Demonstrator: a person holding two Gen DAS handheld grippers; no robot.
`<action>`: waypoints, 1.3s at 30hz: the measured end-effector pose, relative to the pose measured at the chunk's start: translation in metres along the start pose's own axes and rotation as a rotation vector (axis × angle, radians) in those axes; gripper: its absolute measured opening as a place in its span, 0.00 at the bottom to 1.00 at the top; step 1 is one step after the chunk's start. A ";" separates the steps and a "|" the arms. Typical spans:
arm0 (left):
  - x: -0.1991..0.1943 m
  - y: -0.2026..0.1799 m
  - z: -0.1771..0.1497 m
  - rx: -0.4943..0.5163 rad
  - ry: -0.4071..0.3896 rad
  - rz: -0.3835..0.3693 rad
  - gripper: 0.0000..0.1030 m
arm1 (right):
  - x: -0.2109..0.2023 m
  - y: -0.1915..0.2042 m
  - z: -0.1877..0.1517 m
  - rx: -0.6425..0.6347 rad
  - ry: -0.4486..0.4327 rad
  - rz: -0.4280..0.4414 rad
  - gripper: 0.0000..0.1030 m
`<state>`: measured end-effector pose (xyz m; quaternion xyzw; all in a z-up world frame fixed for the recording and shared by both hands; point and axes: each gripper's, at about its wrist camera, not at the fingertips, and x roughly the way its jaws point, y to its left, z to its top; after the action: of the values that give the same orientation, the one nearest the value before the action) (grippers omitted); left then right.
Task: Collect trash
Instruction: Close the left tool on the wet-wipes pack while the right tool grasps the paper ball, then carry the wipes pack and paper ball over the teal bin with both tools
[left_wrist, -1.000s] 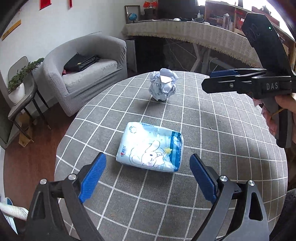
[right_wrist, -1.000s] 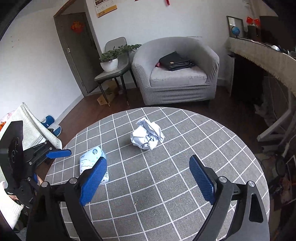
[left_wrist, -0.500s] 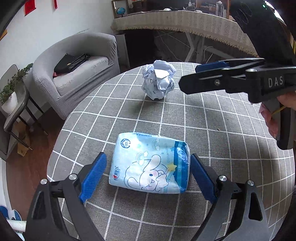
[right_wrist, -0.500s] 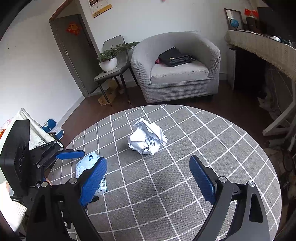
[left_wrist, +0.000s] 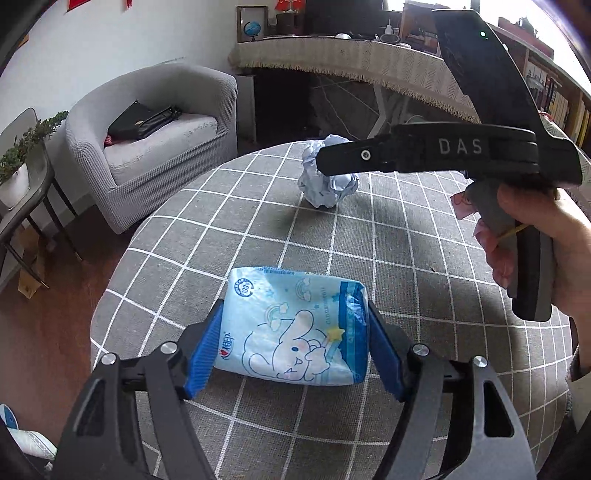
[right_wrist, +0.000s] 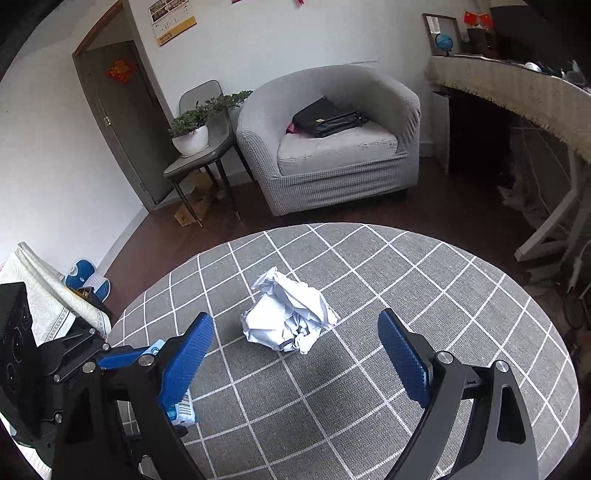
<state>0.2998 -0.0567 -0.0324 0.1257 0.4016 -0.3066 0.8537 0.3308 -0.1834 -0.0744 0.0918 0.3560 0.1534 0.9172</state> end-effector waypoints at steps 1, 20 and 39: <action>-0.001 0.000 -0.001 0.002 0.003 -0.002 0.72 | 0.000 -0.001 0.001 0.014 -0.006 0.002 0.88; -0.054 -0.020 -0.020 -0.134 -0.075 0.176 0.71 | -0.005 0.016 -0.005 0.011 0.029 0.001 0.48; -0.102 -0.091 -0.065 -0.292 -0.179 0.227 0.71 | -0.099 0.024 -0.082 -0.071 0.038 -0.030 0.48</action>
<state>0.1540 -0.0546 0.0060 0.0173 0.3478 -0.1566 0.9242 0.2001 -0.1906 -0.0658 0.0509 0.3690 0.1536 0.9152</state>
